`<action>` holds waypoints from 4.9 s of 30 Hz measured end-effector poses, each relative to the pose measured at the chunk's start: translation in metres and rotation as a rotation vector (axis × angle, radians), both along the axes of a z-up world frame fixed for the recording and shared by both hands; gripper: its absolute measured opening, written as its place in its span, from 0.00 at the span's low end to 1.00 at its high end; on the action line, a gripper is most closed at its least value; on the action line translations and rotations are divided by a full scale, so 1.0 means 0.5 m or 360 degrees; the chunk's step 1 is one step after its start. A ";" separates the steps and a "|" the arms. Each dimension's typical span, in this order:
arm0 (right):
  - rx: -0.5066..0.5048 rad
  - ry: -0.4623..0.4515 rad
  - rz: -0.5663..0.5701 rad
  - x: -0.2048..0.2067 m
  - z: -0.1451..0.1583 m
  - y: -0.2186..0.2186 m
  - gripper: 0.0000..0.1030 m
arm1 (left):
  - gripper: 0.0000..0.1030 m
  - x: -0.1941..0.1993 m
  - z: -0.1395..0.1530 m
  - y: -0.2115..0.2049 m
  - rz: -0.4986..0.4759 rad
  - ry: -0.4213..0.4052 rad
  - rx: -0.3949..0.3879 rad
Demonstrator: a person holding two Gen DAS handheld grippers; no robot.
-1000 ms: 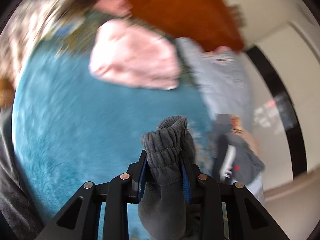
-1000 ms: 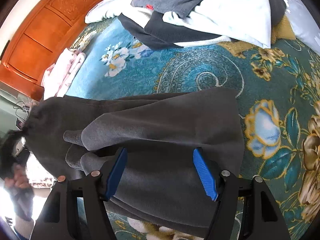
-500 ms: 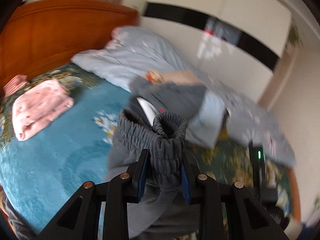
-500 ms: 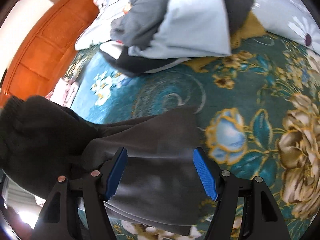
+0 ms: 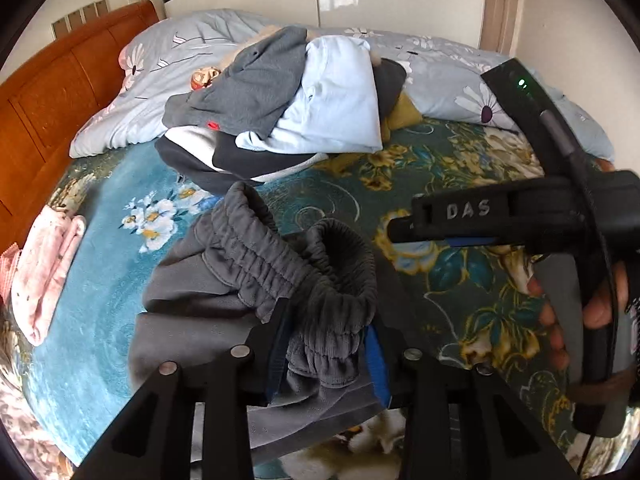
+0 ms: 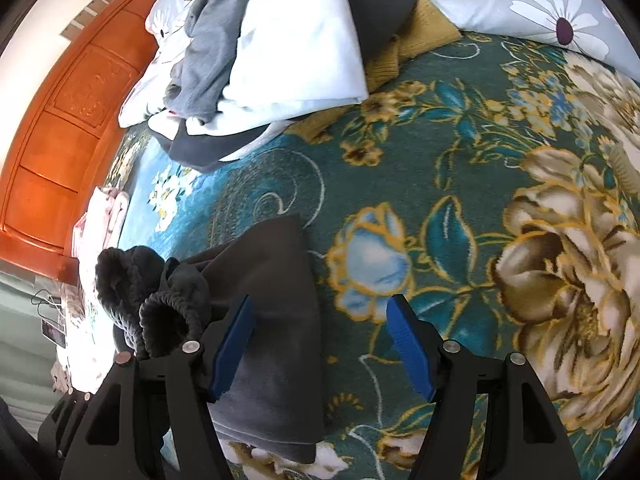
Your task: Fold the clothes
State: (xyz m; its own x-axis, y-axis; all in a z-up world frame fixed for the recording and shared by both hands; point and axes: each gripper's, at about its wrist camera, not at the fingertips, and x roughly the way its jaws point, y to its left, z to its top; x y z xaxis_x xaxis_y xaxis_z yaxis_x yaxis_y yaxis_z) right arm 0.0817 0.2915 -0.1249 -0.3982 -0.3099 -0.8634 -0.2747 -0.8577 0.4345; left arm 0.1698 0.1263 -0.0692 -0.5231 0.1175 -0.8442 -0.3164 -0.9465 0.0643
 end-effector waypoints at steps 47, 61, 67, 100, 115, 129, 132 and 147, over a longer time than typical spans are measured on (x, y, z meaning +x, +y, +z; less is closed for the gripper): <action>-0.1116 -0.0152 -0.0169 -0.029 -0.103 -0.053 0.11 | 0.69 -0.122 0.004 -0.124 0.0557 -0.0299 0.0456; -0.1008 -0.0042 -0.0085 -0.084 -0.072 -0.038 0.09 | 0.13 -0.069 0.031 -0.157 0.0445 -0.0256 0.0669; -0.0954 -0.0128 -0.0081 -0.086 -0.107 -0.046 0.09 | 0.13 -0.100 -0.017 -0.139 0.0433 -0.0389 0.0696; -0.0060 0.0393 0.0741 -0.048 0.111 -0.179 0.88 | 0.60 0.074 -0.159 -0.460 0.1191 -0.0581 0.1253; -0.0563 0.0195 0.0783 -0.083 0.028 -0.227 0.79 | 0.63 0.107 -0.178 -0.462 0.1179 -0.0616 0.1232; -0.1039 0.0184 0.0472 -0.058 0.057 -0.102 0.16 | 0.62 0.125 -0.115 -0.459 0.0879 -0.0507 0.1541; -0.0900 0.0156 0.0436 -0.040 0.041 -0.060 0.16 | 0.62 0.118 -0.101 -0.447 0.0808 -0.0486 0.1590; -0.0728 0.0065 0.0364 -0.051 -0.007 -0.042 0.16 | 0.68 0.094 -0.163 -0.396 0.0967 -0.0736 0.1164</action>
State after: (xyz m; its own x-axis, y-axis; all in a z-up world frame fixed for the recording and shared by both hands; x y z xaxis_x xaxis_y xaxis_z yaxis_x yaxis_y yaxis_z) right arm 0.0562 0.2706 -0.1283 -0.3067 -0.7354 -0.6043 -0.0775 -0.6135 0.7859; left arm 0.2166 -0.0715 -0.1506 -0.3102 0.5045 -0.8058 0.3755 -0.7136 -0.5914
